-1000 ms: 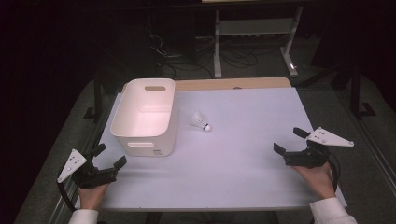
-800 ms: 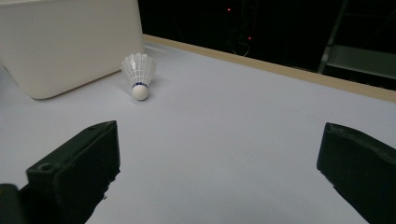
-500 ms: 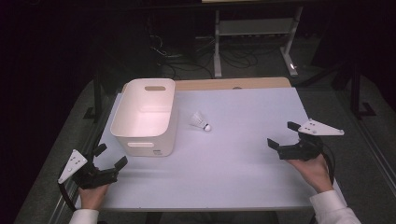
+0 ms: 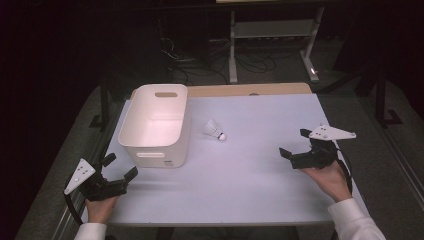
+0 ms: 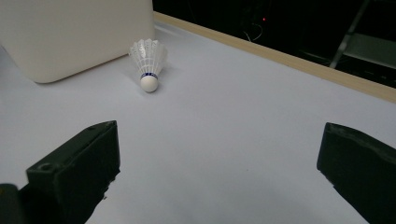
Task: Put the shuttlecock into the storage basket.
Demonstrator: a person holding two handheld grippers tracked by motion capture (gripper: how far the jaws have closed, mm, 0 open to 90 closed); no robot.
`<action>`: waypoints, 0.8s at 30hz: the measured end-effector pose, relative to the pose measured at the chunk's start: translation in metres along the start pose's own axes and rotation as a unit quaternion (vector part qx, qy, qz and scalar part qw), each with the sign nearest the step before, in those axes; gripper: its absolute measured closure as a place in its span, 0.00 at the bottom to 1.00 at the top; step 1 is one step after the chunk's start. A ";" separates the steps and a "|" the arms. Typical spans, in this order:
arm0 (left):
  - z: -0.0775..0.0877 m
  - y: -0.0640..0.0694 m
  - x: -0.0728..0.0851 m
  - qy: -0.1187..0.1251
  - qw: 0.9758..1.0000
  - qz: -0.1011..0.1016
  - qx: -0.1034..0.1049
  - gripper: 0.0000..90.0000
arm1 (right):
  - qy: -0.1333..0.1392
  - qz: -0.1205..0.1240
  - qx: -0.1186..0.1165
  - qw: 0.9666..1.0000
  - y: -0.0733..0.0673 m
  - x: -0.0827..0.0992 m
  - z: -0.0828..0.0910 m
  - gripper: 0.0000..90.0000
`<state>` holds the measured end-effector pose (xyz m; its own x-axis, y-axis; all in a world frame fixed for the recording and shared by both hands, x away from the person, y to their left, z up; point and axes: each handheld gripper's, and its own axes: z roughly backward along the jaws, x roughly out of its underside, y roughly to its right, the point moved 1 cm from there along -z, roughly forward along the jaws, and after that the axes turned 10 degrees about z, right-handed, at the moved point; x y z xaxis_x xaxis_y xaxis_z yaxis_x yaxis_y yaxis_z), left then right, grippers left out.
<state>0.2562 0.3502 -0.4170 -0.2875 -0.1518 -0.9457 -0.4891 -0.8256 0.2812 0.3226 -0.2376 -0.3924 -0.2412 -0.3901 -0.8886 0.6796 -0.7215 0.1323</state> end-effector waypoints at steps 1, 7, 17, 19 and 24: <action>0.000 0.000 0.000 -0.001 1.000 0.001 0.000 0.00 | 0.000 0.000 0.000 1.000 0.000 0.000 0.000 0.00; 0.000 0.000 0.000 -0.002 1.000 0.001 -0.001 0.00 | -0.009 0.005 -0.007 1.000 0.000 -0.004 -0.007 0.00; 0.000 0.000 0.000 -0.002 1.000 0.001 0.000 0.00 | -0.019 0.009 -0.017 1.000 0.000 -0.011 -0.015 0.00; 0.000 0.000 0.000 -0.002 1.000 0.001 0.000 0.00 | -0.020 0.011 -0.018 1.000 0.000 -0.013 -0.017 0.00; 0.000 0.000 0.000 -0.003 1.000 0.002 0.000 0.00 | -0.025 0.015 -0.022 0.999 -0.001 -0.018 -0.022 0.00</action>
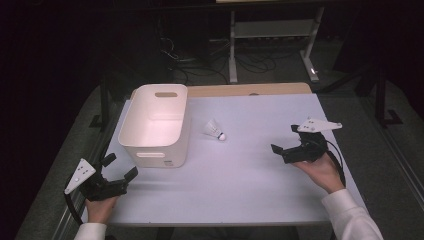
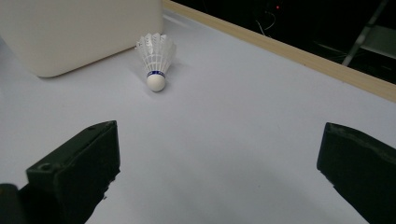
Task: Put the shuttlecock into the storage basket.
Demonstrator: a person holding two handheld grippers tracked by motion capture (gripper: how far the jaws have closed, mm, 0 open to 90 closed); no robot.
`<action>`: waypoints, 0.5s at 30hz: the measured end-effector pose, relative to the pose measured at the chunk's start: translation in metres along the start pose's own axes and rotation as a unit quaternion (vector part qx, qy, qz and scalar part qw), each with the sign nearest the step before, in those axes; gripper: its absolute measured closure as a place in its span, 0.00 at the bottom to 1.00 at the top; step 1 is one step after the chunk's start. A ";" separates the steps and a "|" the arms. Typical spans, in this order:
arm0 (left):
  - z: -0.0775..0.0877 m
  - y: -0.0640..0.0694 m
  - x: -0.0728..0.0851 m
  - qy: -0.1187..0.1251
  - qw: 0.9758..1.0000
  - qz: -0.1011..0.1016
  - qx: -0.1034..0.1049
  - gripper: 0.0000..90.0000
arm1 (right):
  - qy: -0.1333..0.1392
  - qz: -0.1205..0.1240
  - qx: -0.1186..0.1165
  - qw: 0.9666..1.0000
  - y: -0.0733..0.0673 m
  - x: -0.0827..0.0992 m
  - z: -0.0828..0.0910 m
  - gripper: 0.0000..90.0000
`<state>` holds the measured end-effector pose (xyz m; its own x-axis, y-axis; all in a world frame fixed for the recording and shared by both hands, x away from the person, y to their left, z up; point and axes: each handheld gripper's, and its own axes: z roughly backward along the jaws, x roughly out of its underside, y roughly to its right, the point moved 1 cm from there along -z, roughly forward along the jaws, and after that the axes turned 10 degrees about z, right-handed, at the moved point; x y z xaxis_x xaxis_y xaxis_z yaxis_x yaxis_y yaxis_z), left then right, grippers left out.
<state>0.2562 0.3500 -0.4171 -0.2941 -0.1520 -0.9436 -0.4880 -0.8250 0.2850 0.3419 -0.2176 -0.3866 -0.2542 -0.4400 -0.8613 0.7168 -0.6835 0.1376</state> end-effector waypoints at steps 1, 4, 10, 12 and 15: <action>0.000 0.000 0.000 0.000 1.000 0.000 0.000 0.00 | 0.000 0.000 0.000 1.000 0.000 0.000 0.000 0.00; 0.000 0.000 0.000 0.000 1.000 0.000 0.000 0.00 | -0.002 0.002 -0.004 1.000 0.000 -0.005 -0.005 0.00; 0.000 0.000 0.000 -0.001 1.000 -0.001 0.001 0.00 | -0.007 0.006 -0.012 1.000 -0.002 -0.010 -0.012 0.00; 0.000 0.000 0.000 -0.001 1.000 -0.001 0.001 0.00 | -0.010 0.009 -0.013 1.000 -0.002 -0.012 -0.015 0.00; 0.001 0.000 0.000 -0.002 1.000 -0.002 0.000 0.00 | -0.010 0.006 -0.016 1.000 -0.003 -0.013 -0.018 0.00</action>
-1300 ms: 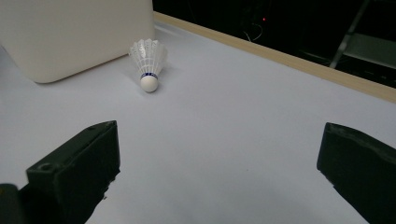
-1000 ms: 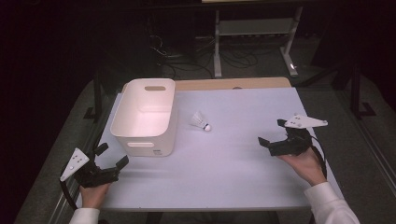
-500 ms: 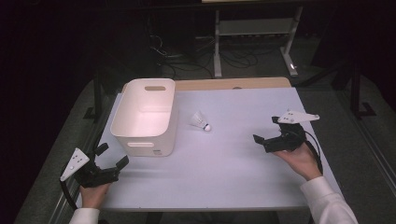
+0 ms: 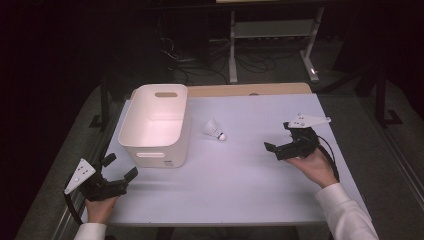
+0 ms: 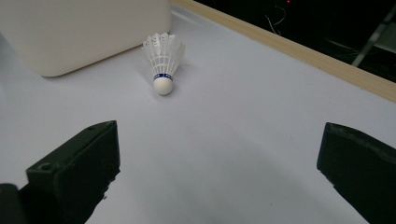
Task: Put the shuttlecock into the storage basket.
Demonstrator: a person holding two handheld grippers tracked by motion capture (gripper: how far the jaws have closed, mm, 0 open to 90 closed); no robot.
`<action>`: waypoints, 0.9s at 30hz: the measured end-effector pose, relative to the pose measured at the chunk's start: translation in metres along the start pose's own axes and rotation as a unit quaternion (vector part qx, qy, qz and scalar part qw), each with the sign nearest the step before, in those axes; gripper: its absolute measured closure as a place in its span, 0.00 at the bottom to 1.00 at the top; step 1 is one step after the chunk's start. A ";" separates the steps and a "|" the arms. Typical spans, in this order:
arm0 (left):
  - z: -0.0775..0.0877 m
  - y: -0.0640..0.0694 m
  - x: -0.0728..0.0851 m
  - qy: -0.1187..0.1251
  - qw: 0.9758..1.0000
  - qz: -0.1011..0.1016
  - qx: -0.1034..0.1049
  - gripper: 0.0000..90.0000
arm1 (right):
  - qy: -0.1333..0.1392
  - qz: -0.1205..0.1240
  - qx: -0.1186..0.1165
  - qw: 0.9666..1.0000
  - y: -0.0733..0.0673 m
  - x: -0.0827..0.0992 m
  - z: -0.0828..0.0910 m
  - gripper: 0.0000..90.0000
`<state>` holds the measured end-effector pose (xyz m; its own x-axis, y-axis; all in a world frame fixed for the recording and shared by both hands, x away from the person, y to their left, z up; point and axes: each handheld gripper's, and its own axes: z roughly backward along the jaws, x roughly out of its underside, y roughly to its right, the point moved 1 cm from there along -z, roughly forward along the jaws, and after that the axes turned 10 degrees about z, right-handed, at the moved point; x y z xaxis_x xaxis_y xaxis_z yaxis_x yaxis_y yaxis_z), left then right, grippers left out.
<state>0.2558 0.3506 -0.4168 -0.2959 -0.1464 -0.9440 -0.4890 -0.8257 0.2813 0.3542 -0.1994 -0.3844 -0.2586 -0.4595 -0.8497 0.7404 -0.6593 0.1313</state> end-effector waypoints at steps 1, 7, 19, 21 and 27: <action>0.000 0.000 0.000 0.000 1.000 -0.001 0.000 0.00 | -0.002 0.011 0.001 1.000 0.001 0.000 -0.002 0.00; 0.000 0.001 0.000 0.000 1.000 0.002 0.001 0.00 | -0.006 0.011 -0.005 1.000 -0.001 -0.002 -0.009 0.00; 0.000 0.001 0.000 0.000 1.000 0.000 0.002 0.00 | -0.008 0.015 -0.018 1.000 -0.004 -0.017 -0.021 0.00; 0.000 0.001 0.000 -0.001 1.000 0.001 0.003 0.00 | -0.014 0.016 -0.019 1.000 -0.004 -0.017 -0.023 0.00; 0.000 0.001 0.000 -0.001 1.000 0.001 0.003 0.00 | -0.017 0.015 -0.026 0.999 -0.006 -0.020 -0.030 0.00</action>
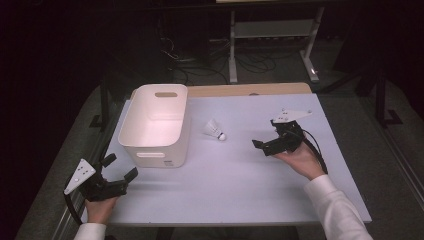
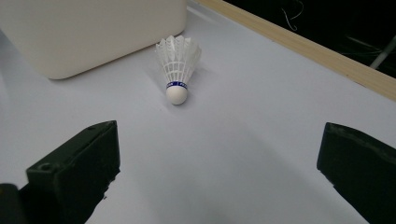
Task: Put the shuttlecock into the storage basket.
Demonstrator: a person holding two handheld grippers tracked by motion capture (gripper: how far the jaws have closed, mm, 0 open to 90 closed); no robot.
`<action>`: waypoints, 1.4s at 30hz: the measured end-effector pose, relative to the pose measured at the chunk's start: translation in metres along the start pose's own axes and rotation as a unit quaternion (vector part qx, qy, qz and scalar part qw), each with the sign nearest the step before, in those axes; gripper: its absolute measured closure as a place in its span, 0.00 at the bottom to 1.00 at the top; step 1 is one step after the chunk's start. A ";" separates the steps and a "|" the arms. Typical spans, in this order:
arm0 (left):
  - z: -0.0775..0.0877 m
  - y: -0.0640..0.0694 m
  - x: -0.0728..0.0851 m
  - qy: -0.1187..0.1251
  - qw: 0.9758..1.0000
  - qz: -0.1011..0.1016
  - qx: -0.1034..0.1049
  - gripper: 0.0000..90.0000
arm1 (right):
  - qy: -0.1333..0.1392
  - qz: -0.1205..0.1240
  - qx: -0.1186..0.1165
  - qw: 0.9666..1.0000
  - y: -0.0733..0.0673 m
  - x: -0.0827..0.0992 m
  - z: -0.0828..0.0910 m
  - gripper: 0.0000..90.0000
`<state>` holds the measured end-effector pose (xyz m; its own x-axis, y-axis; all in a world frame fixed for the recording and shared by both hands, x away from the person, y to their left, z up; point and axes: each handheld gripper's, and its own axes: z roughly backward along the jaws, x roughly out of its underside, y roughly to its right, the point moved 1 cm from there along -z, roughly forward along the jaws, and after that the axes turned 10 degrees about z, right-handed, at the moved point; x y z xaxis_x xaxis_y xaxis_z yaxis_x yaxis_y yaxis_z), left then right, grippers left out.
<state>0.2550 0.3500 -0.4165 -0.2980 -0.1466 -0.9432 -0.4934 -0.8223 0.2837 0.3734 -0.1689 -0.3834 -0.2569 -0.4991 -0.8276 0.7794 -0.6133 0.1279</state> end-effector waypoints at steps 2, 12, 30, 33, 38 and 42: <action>0.000 0.000 0.000 -0.001 1.000 0.000 0.000 0.00 | -0.001 0.003 0.000 1.000 0.000 -0.001 -0.001 0.00; 0.000 0.000 0.000 -0.001 1.000 0.000 0.000 0.00 | -0.011 0.009 -0.007 1.000 0.000 -0.007 -0.008 0.00; -0.001 0.000 0.000 -0.003 1.000 0.000 0.002 0.00 | -0.017 0.011 -0.030 0.999 -0.002 -0.020 -0.023 0.00; -0.001 0.000 0.000 -0.002 1.000 0.002 0.002 0.00 | -0.022 0.014 -0.033 0.999 -0.004 -0.022 -0.027 0.00; -0.002 -0.001 0.001 -0.008 1.000 -0.001 0.007 0.00 | -0.028 0.016 -0.035 0.999 -0.004 -0.024 -0.032 0.00; -0.001 0.000 0.001 -0.012 1.000 -0.003 0.005 0.00 | -0.031 0.017 -0.036 0.999 -0.003 -0.027 -0.036 0.00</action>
<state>0.2557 0.3496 -0.4174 -0.3139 -0.1279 -0.9408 -0.5029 -0.8181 0.2790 0.3986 -0.1312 -0.3812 -0.2639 -0.5571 -0.7874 0.8266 -0.5513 0.1130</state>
